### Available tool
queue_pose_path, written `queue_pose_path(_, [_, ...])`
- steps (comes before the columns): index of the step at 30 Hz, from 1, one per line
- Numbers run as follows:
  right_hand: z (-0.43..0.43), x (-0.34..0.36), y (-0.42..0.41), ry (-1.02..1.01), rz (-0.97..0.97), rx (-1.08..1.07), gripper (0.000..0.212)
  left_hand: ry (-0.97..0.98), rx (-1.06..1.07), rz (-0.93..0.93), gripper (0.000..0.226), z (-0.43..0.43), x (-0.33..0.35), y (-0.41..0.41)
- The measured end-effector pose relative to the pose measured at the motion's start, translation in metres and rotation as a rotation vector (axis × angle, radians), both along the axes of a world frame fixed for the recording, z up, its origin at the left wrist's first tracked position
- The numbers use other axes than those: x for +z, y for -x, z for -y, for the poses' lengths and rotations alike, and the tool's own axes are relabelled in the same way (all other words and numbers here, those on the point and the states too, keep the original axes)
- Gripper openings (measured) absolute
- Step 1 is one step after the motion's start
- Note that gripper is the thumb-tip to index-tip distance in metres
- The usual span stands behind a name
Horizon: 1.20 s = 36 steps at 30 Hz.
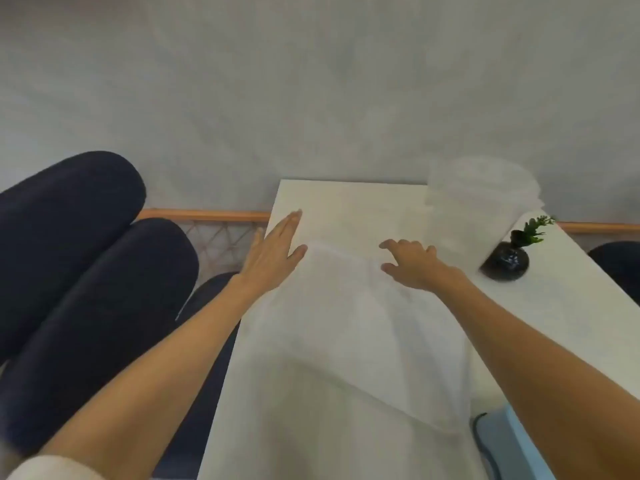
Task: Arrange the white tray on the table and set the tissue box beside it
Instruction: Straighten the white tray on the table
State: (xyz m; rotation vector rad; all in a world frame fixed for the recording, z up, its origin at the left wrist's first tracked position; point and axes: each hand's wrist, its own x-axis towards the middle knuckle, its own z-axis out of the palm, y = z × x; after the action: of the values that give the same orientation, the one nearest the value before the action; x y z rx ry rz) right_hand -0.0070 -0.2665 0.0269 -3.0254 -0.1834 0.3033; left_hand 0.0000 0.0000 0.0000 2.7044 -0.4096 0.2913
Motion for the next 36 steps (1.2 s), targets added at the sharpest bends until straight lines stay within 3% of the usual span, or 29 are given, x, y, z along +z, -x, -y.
queue_pose_path(6, [0.016, -0.030, -0.001, 0.009, -0.075, -0.182, 0.052, 0.052, 0.038, -0.310, 0.063, -0.005, -0.044, -0.019])
queue_pose_path(9, [0.021, -0.038, -0.008, -0.020, -0.071, -0.211, 0.051, 0.073, 0.106, -0.341, 0.049, -0.006, -0.056, -0.031])
queue_pose_path(12, [0.021, -0.045, -0.018, -0.024, -0.064, -0.200, 0.049, 0.093, 0.149, -0.292, 0.018, -0.007, -0.064, -0.046])
queue_pose_path(14, [0.019, -0.050, -0.027, -0.033, -0.049, -0.182, 0.047, 0.107, 0.156, -0.282, 0.013, -0.006, -0.065, -0.055])
queue_pose_path(23, [0.002, -0.070, -0.066, -0.071, 0.015, -0.129, 0.037, 0.281, 0.206, -0.353, 0.014, 0.003, -0.071, -0.086])
queue_pose_path(28, [0.000, -0.074, -0.079, -0.126, 0.050, -0.248, 0.020, 0.195, 0.185, -0.337, 0.020, 0.001, -0.058, -0.090])
queue_pose_path(36, [0.003, -0.066, -0.082, -0.084, 0.019, -0.389, 0.022, 0.130, 0.255, -0.357, 0.036, -0.027, -0.047, -0.076])
